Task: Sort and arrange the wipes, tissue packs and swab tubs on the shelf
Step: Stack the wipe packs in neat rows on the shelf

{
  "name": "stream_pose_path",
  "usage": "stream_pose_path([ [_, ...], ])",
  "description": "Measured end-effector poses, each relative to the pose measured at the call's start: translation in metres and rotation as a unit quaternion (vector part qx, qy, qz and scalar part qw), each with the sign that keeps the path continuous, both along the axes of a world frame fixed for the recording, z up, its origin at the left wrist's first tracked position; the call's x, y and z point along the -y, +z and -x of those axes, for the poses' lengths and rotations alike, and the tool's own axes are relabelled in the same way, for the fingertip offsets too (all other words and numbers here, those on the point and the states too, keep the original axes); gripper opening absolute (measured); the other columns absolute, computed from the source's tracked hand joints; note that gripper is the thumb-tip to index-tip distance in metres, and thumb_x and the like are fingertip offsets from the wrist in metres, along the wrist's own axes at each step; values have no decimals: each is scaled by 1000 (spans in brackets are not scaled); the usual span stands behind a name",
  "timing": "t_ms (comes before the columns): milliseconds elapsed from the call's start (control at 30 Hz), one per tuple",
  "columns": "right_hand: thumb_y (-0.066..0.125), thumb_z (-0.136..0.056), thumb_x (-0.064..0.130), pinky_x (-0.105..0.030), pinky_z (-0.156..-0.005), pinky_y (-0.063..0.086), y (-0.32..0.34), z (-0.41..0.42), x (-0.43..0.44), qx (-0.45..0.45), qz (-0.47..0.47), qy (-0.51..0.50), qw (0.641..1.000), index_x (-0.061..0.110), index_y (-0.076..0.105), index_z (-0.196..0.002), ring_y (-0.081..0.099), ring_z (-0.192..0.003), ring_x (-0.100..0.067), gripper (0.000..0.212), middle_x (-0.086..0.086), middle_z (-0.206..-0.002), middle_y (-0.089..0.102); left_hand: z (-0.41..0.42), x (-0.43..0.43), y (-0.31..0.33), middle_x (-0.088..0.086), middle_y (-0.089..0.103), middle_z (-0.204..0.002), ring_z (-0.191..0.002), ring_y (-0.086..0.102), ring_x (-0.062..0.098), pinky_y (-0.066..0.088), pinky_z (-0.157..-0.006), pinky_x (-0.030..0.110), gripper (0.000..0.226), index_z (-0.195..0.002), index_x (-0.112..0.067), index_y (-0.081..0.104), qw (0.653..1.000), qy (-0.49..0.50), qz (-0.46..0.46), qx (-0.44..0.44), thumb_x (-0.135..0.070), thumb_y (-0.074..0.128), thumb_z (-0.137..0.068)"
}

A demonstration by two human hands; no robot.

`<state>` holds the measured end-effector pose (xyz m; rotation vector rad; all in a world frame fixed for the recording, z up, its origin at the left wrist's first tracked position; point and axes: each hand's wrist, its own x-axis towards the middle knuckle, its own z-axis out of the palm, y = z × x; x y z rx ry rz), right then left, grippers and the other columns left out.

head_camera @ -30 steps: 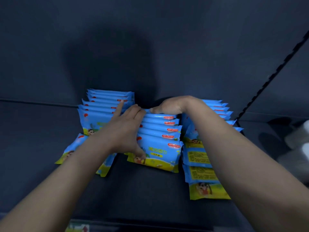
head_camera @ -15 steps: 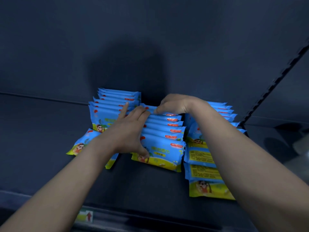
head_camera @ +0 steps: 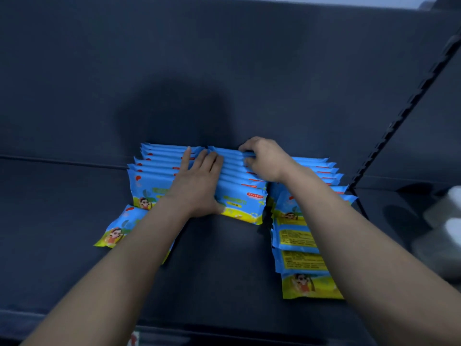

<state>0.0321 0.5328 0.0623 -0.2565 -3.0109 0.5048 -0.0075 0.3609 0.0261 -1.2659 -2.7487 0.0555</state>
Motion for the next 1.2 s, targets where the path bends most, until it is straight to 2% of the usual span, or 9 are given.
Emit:
stream_pose_path([
  [233, 56, -91, 27, -28, -80, 47, 10, -15, -3, -17, 38, -24, 999, 13, 67, -104, 59, -91, -21, 22, -8, -98, 69, -6, -12, -4, 16, 14, -151, -142, 7, 31, -10, -113, 46, 109, -145, -1, 8, 999, 18, -10, -42, -71, 49, -73],
  [367, 65, -85, 37, -25, -86, 46, 18, -30, 6, -5, 74, -29, 997, 13, 66, -109, 60, -100, -17, 34, -4, -105, 67, -11, -12, -10, 17, 12, -153, -142, 6, 31, -9, -114, 50, 107, -146, -1, 4, 998, 28, -16, -58, -72, 42, -76],
  [500, 74, -78, 36, -10, -82, 40, 17, -44, 14, 86, 77, 1, 993, 19, 52, -131, 46, -122, -10, 60, 6, -133, 51, -9, -7, -11, 16, 14, -153, -143, 7, 29, -13, -112, 47, 102, -147, -4, 7, 997, 3, -61, -41, -69, 46, -78],
  [667, 71, -80, 23, -29, -108, 30, 6, -46, 19, 72, 0, -3, 997, 17, 47, -136, 34, -131, -21, 62, -1, -140, 43, -8, 12, -8, 11, 28, -148, -141, 17, 25, -12, -112, 38, 81, -143, -7, 25, 983, -66, -173, -3, -37, 67, -80],
  [800, 65, -81, 28, -37, -108, 26, -2, -46, 38, 59, -70, -17, 996, 22, 41, -139, 28, -130, -26, 63, -2, -142, 36, 0, 50, -6, 10, 57, -111, -109, 50, 32, 22, -102, 35, 42, -110, -7, 57, 960, -55, -272, -21, -18, 74, -73],
  [900, 69, -77, 33, -38, -104, 24, -5, -43, 58, 34, -116, -17, 992, 22, 38, -138, 26, -128, -25, 69, -3, -140, 33, 0, 82, 0, 1, 57, -98, -100, 53, 24, 28, -90, 32, 22, -96, -14, 60, 971, -45, -229, 52, -20, 71, -78],
  [967, 69, -77, 30, -38, -101, 26, -5, -40, 69, 8, -144, -27, 989, 19, 40, -133, 29, -124, -26, 65, -4, -136, 34, -1, 104, 2, -6, 54, -96, -102, 53, 19, 32, -88, 30, 26, -97, -17, 59, 977, -44, -174, 120, -29, 72, -77],
  [1100, 65, -79, 26, -38, -97, 27, -8, -38, 88, -21, -173, -40, 984, 15, 45, -125, 32, -118, -28, 51, -7, -128, 38, 2, 138, -4, -4, 41, -136, -129, 34, 16, 27, -104, 32, 67, -126, -25, 48, 981, 3, 17, 191, -44, 76, -68],
  [1200, 59, -83, 23, -39, -98, 27, -13, -38, 98, -20, -183, -51, 982, 14, 46, -124, 32, -117, -29, 44, -8, -126, 40, 8, 147, -13, -1, 19, -153, -140, 15, 16, 21, -111, 35, 75, -138, -23, 37, 973, 16, 48, 226, -38, 73, -73],
])
